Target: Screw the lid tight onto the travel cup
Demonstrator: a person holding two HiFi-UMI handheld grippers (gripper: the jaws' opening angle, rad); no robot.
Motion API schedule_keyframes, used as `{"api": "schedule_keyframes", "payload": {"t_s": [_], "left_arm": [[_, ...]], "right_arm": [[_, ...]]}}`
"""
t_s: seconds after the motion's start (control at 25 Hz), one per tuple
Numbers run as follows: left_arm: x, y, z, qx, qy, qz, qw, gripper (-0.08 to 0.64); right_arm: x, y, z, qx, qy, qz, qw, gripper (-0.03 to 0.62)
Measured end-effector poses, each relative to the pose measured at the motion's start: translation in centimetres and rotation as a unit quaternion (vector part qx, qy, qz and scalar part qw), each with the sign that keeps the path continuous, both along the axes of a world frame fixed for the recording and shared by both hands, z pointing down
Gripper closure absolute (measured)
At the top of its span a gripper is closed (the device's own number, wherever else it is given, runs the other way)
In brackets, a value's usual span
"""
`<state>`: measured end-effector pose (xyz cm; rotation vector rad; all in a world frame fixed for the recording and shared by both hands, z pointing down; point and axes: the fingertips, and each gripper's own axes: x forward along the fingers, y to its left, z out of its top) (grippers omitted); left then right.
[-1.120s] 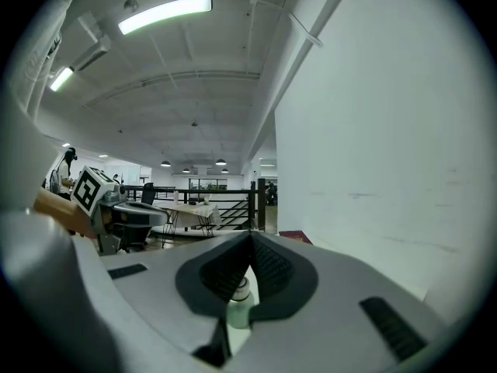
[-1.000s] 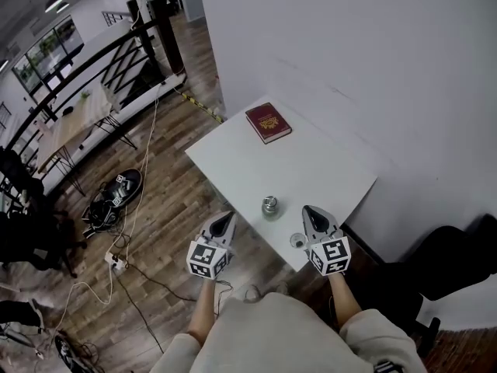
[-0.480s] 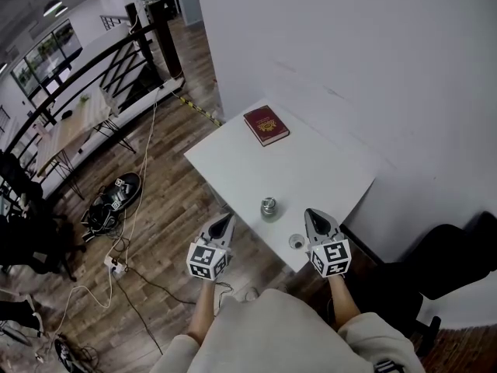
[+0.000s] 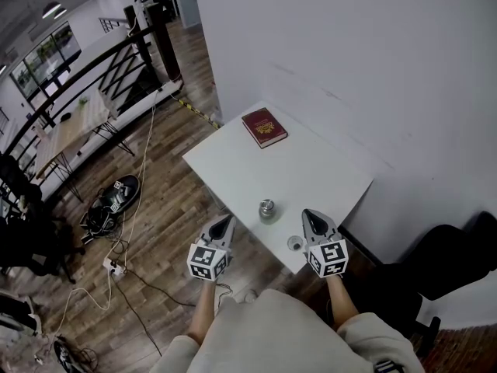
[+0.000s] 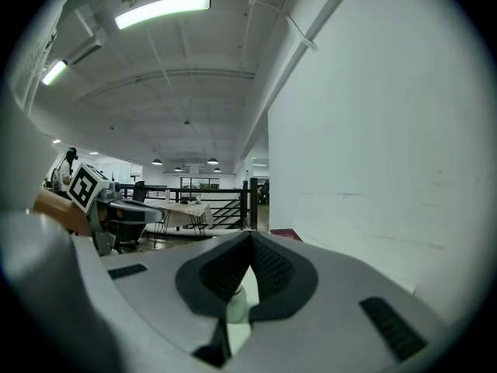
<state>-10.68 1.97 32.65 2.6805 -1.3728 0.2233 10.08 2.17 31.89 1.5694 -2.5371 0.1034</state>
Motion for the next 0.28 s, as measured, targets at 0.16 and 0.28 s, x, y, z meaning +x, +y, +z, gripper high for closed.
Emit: {"api": "schedule_keyframes", "payload": {"t_s": [0.16,0.28], "left_arm": [[0.21,-0.06,0.28,0.0,-0.005,0.001,1.0,0.552],[0.5,-0.09,0.42,0.0,-0.009,0.002,1.0,0.552]], "right_arm": [[0.0,-0.06,0.2,-0.001,0.002,-0.002,1.0,0.594],[0.17,-0.07,0.23,-0.002,0.002,-0.004,1.0,0.594]]}}
